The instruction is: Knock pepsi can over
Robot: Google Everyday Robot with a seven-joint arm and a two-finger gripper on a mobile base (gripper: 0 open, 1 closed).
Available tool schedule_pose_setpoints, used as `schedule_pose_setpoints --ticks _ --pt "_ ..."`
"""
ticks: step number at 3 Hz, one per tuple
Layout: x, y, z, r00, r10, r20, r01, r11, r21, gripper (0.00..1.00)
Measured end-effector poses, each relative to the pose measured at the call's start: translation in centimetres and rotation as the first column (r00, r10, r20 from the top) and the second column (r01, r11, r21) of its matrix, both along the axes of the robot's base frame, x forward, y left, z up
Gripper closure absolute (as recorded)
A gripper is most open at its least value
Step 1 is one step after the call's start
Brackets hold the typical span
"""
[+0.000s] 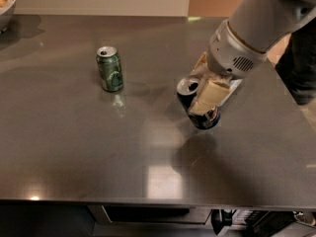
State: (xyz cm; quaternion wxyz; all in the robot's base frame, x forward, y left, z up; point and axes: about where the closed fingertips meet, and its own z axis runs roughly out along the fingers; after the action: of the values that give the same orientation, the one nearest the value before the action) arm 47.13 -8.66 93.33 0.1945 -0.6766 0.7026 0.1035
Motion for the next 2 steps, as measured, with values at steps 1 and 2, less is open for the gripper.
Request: schedule_pose_setpoints --ticks 1,2 --pt "-0.2 -0.3 -1.0 1.0 -0.008 0.002 0.009 0.993 -0.12 1.0" --pt "-0.3 -0.7 -2.1 0.9999 -0.003 0.011 0.006 0.969 -0.248 1.0"
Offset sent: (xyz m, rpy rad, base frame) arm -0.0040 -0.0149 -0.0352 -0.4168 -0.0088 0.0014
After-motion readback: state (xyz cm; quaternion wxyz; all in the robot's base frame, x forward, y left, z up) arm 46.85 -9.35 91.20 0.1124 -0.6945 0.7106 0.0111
